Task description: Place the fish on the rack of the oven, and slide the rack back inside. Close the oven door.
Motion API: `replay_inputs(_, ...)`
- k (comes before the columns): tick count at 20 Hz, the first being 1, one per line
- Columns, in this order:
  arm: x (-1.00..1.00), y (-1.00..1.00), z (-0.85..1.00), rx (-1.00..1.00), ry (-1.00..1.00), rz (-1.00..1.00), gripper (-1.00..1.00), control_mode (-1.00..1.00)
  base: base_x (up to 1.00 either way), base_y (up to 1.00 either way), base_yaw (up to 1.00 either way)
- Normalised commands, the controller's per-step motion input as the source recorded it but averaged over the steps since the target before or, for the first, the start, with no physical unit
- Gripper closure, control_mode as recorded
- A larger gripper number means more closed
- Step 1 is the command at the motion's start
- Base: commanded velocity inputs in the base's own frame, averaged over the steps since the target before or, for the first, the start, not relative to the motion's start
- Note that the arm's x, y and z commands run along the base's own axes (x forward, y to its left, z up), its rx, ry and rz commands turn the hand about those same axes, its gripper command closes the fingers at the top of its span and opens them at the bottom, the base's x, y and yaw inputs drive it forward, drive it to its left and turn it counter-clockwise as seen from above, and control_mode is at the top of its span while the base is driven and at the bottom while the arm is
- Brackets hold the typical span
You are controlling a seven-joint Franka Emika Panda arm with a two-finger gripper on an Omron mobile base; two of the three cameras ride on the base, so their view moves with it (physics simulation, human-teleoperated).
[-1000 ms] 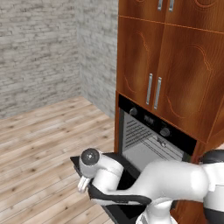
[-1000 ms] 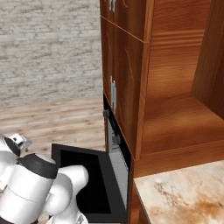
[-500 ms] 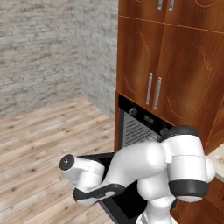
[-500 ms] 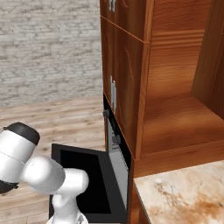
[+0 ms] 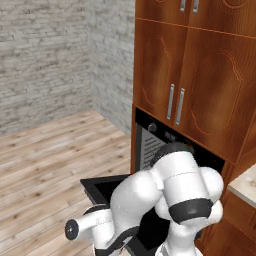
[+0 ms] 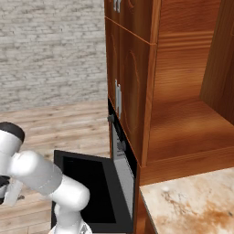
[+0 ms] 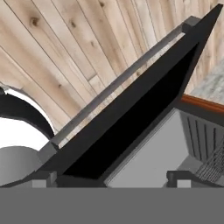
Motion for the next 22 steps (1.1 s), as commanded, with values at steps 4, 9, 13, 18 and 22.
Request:
replay_inputs(4,-0.04,0.07,-0.58,-0.26,-0.16,0.0,-1.0,-1.0,0.0,0.0,0.0)
replay_inputs(9,0.0,0.05,-0.04,-0.06,0.0,0.0,-1.0,-1.0,0.0,0.0,0.0)
replay_inputs(13,0.07,0.19,-0.02,0.0,0.04,0.0,-1.0,-1.0,0.0,0.0,0.0)
replay_inputs(18,0.32,0.38,-0.12,0.0,0.11,0.02,-1.0,-1.0,0.0,0.0,0.0)
replay_inputs(22,0.45,0.37,-0.44,-0.03,0.05,0.04,-1.0,-1.0,0.0,0.0,0.0)
